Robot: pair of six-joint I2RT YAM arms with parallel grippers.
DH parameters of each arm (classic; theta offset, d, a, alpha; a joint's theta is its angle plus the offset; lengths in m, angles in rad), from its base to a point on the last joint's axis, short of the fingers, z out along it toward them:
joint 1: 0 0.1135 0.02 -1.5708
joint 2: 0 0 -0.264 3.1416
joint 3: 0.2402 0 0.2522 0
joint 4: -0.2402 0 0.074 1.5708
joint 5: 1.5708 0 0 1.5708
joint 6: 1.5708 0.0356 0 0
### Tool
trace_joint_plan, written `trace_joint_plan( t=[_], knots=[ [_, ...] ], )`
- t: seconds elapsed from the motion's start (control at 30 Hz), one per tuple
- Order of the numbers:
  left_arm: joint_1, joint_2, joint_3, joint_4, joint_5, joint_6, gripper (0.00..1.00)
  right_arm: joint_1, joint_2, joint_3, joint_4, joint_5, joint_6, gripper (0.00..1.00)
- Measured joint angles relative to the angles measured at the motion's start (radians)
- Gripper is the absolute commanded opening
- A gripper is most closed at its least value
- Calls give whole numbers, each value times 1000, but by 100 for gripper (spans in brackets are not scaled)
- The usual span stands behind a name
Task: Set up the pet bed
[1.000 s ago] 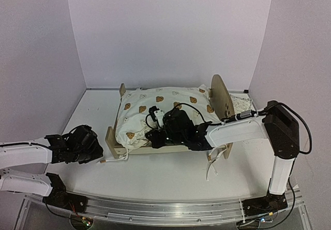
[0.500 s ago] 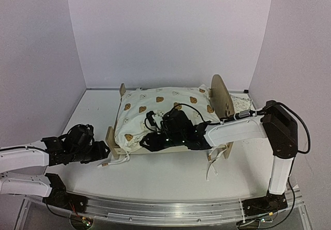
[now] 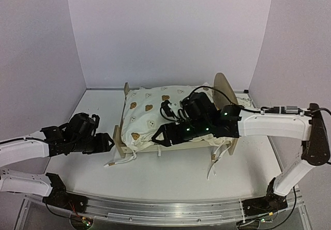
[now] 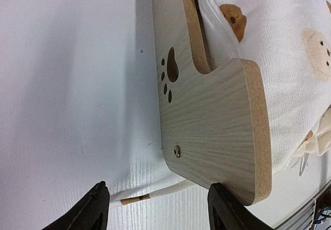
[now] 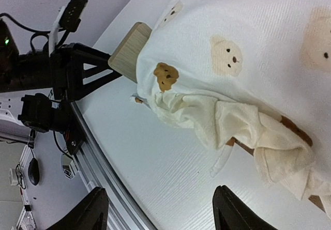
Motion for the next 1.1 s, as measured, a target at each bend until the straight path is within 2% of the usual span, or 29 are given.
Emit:
trace_joint_plan(
  t=[0.17, 0.37, 0.47, 0.7, 0.83, 0.97, 1.1],
  knots=[
    [0, 57, 36, 7, 38, 31, 66, 0, -150, -22, -120, 86, -62, 77],
    [-1, 100, 73, 19, 87, 55, 66, 0, -338, -72, -211, 265, -131, 81],
    [-3, 94, 100, 5, 88, 61, 68, 0, -385, -76, -242, 366, -172, 87],
    [-9, 34, 189, -18, 80, 80, 73, -12, -411, -74, -299, 725, -316, 98],
    [-11, 69, 231, 2, 92, 87, 73, -63, -411, -54, -322, 884, -387, 98],
    [-14, 144, 236, 19, 110, 89, 69, -137, -412, -38, -323, 958, -430, 98],
    [-17, 180, 236, 28, 116, 95, 65, -271, -408, -36, -336, 951, -435, 98]
  ],
)
